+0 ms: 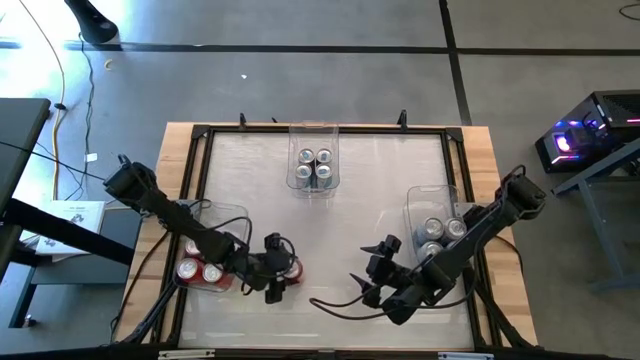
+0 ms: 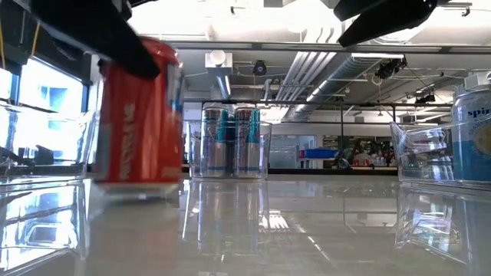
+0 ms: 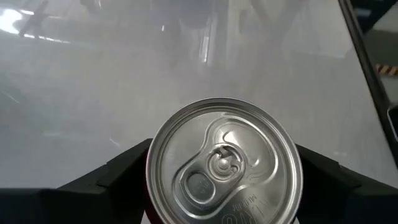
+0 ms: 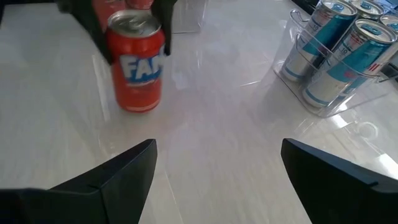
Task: Sort soda cans
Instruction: Put the orange soda can into bottom left center transparent bin
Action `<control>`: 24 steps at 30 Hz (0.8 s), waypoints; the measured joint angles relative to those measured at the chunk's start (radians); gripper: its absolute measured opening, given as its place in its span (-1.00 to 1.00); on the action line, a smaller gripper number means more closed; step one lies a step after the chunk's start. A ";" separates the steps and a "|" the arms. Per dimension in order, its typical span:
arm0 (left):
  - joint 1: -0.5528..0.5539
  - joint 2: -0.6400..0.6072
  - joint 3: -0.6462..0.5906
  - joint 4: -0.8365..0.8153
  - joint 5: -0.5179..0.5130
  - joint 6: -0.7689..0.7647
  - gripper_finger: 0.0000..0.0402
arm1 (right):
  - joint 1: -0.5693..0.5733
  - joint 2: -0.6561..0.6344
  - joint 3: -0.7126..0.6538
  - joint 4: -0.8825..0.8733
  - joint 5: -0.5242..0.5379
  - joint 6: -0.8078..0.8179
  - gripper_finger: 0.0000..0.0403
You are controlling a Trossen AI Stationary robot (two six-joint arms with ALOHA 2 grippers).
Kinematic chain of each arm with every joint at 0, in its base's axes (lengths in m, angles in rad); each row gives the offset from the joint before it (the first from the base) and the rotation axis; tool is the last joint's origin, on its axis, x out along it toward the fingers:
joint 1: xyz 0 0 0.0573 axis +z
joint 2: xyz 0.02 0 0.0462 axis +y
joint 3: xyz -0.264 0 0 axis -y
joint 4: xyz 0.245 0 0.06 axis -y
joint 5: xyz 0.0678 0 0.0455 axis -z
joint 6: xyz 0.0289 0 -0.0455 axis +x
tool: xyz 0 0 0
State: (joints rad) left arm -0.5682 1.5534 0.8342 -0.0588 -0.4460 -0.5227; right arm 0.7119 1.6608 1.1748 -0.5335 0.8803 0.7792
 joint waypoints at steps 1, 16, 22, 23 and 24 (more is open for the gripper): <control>0.002 -0.004 0.005 -0.003 -0.005 0.001 0.45 | 0.004 0.000 0.000 0.000 0.000 0.001 0.69; -0.074 -0.191 0.329 -0.534 -0.288 0.031 0.45 | 0.024 0.000 0.000 0.009 0.007 0.006 0.69; -0.163 -0.273 0.361 -0.816 -0.348 -0.225 0.45 | 0.024 0.000 0.000 0.009 0.029 0.001 0.69; -0.178 -0.284 0.361 -0.872 -0.354 -0.284 0.45 | 0.024 0.000 0.000 0.009 0.029 -0.002 0.69; -0.196 -0.294 0.361 -0.934 -0.357 -0.349 0.45 | 0.024 0.000 0.000 0.008 0.029 -0.002 0.69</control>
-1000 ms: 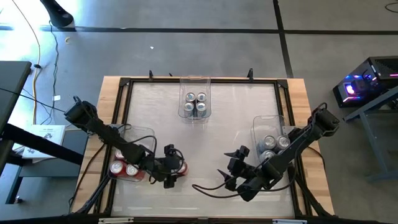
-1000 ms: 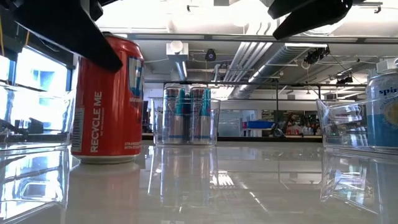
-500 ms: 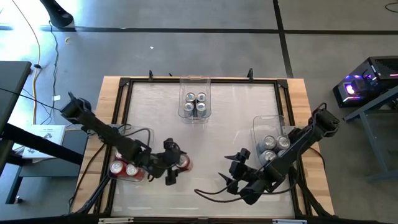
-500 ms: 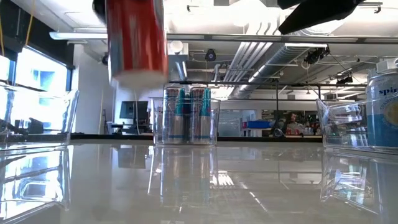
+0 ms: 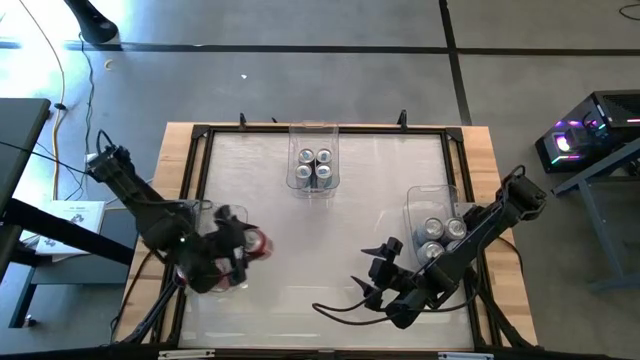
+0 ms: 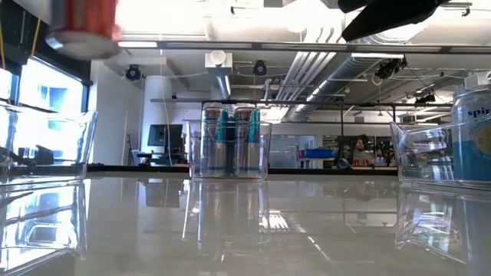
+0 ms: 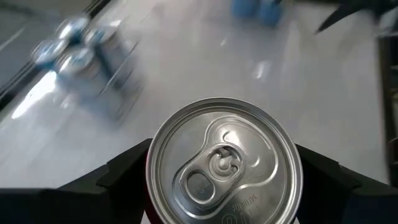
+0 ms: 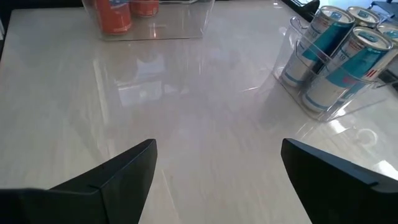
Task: Sort soda cans
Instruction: Put the orange soda can into bottom left center transparent bin
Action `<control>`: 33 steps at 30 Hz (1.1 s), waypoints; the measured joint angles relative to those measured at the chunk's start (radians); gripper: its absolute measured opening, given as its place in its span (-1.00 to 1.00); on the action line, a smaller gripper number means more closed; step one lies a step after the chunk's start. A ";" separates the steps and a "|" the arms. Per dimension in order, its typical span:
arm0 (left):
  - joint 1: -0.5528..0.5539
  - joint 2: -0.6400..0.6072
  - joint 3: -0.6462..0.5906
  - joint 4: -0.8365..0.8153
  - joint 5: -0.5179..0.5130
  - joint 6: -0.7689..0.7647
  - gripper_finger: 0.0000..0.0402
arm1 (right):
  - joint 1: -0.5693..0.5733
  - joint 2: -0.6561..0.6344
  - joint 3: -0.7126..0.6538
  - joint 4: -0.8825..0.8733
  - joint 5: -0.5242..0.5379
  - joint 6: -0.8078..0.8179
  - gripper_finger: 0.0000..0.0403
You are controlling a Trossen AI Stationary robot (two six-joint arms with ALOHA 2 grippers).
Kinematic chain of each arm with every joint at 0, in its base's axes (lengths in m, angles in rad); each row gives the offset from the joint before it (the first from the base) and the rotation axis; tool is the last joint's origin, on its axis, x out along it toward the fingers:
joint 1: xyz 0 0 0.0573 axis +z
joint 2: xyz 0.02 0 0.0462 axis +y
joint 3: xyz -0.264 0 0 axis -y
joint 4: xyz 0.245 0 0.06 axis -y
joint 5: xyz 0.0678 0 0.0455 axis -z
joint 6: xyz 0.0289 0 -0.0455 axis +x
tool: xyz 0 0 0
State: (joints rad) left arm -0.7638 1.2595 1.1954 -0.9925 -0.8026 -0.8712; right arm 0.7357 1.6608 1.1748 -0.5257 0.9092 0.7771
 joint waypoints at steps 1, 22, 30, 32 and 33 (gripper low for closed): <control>-0.017 -0.006 0.000 -0.061 -0.006 -0.064 0.45 | 0.000 0.000 0.000 0.000 0.000 -0.004 0.69; -0.179 -0.076 -0.264 -0.380 0.141 -0.722 0.45 | 0.000 0.000 0.000 0.015 0.008 -0.018 0.69; -0.179 -0.130 -0.360 -0.252 0.230 -0.751 0.50 | 0.000 0.001 0.000 0.015 0.007 -0.018 0.69; -0.179 -0.131 -0.367 -0.250 0.247 -0.754 0.54 | 0.000 0.001 0.000 0.015 0.006 -0.018 0.69; -0.179 -0.131 -0.370 -0.249 0.259 -0.753 0.55 | 0.000 0.001 0.000 0.015 0.006 -0.018 0.69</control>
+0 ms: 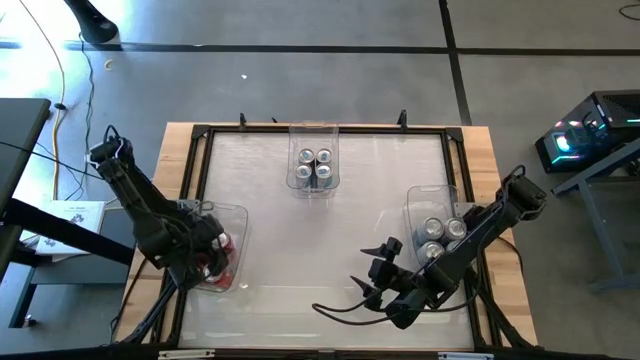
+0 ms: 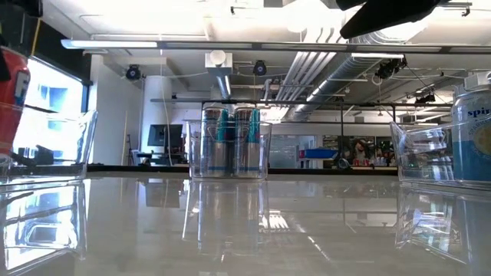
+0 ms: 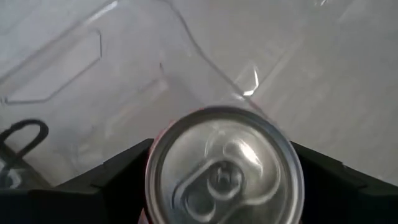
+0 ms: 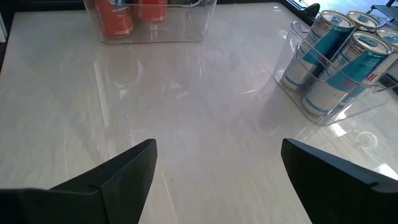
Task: Sort soda cans
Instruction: Put the orange soda can into bottom left center transparent bin
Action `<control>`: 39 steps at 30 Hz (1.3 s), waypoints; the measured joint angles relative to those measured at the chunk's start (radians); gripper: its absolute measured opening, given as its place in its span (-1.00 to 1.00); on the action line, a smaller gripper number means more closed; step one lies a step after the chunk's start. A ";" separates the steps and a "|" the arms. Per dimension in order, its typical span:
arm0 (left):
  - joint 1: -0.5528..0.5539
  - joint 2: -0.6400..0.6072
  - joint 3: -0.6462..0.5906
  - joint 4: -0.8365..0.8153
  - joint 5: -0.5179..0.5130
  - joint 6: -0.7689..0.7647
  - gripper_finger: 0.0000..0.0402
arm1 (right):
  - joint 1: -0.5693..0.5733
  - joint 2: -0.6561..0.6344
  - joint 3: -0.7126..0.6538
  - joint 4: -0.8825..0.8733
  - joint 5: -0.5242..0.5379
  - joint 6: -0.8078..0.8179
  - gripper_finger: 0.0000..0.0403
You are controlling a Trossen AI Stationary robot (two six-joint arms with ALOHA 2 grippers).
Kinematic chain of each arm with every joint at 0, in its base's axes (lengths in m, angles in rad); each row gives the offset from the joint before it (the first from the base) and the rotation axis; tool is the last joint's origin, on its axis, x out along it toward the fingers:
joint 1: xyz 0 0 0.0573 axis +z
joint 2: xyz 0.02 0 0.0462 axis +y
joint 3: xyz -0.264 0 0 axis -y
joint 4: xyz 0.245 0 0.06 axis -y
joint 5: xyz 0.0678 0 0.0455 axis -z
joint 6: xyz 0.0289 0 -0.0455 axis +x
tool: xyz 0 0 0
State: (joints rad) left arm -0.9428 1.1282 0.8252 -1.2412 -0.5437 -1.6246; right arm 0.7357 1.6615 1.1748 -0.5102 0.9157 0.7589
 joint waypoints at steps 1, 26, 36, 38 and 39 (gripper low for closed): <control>0.000 0.000 -0.006 0.005 0.008 0.003 0.57 | 0.000 0.000 0.000 0.000 0.000 0.000 0.69; 0.000 -0.127 -0.080 0.073 0.093 -0.007 0.64 | 0.000 0.000 0.000 0.000 -0.003 -0.006 0.69; 0.001 -0.151 -0.080 0.104 0.088 0.015 0.64 | 0.000 0.000 0.000 0.000 -0.002 -0.008 0.69; 0.001 -0.151 -0.080 0.104 0.088 0.032 0.64 | 0.000 0.000 0.000 0.000 -0.002 -0.008 0.69; 0.001 -0.151 -0.080 0.105 0.088 0.048 0.64 | 0.000 0.000 0.000 0.000 -0.002 -0.008 0.69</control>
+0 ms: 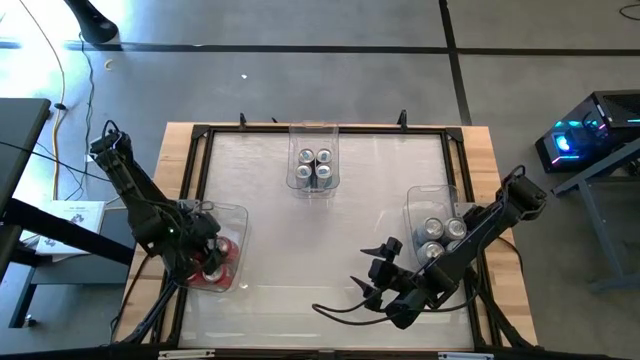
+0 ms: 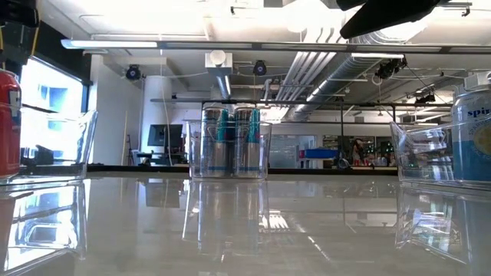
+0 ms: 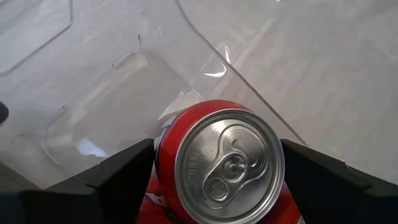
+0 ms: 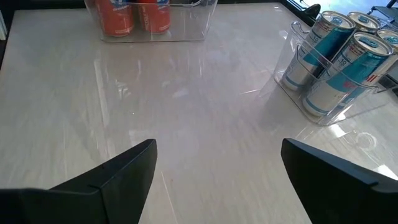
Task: Sort soda cans
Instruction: Put the orange soda can into bottom left center transparent bin
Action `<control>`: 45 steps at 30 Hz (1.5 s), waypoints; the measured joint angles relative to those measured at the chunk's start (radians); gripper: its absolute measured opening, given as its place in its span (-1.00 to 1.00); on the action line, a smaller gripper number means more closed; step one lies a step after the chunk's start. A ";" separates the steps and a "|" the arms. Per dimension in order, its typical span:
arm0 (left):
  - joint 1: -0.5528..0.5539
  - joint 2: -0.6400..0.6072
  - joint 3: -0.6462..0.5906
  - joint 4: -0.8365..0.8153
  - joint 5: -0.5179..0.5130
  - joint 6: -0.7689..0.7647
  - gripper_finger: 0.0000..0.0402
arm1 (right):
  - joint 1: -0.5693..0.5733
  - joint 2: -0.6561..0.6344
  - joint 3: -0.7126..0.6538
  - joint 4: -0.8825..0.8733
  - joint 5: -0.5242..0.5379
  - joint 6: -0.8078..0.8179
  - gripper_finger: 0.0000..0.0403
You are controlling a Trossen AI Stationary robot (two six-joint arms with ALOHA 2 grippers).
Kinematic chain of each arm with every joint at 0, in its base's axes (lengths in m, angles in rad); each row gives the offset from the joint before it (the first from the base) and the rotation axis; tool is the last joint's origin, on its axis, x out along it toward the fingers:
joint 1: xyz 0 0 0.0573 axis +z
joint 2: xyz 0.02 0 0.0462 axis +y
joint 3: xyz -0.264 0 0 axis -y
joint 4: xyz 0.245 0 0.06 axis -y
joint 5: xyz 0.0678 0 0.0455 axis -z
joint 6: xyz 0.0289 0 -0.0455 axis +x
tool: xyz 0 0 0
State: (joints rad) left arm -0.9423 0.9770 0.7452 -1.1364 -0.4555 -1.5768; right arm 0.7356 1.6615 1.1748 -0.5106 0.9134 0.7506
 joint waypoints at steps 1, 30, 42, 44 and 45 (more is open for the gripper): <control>0.000 0.000 0.000 0.001 0.000 0.022 0.64 | 0.000 0.000 0.000 0.000 0.000 0.000 0.69; 0.000 0.001 0.000 -0.025 0.025 0.016 0.68 | -0.001 0.000 0.000 0.000 0.000 0.000 0.69; 0.000 -0.062 0.000 -0.016 0.047 -0.011 0.82 | -0.001 0.000 0.000 0.000 0.000 0.000 0.69; 0.000 -0.076 0.000 -0.012 0.052 -0.001 0.82 | -0.001 0.000 0.000 0.000 0.000 0.000 0.69; 0.000 -0.081 0.000 -0.009 0.053 0.010 0.82 | -0.001 0.000 0.000 0.000 0.000 0.000 0.69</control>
State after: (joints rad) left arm -0.9422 0.8964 0.7452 -1.1454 -0.4022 -1.5668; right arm 0.7345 1.6615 1.1748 -0.5106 0.9134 0.7509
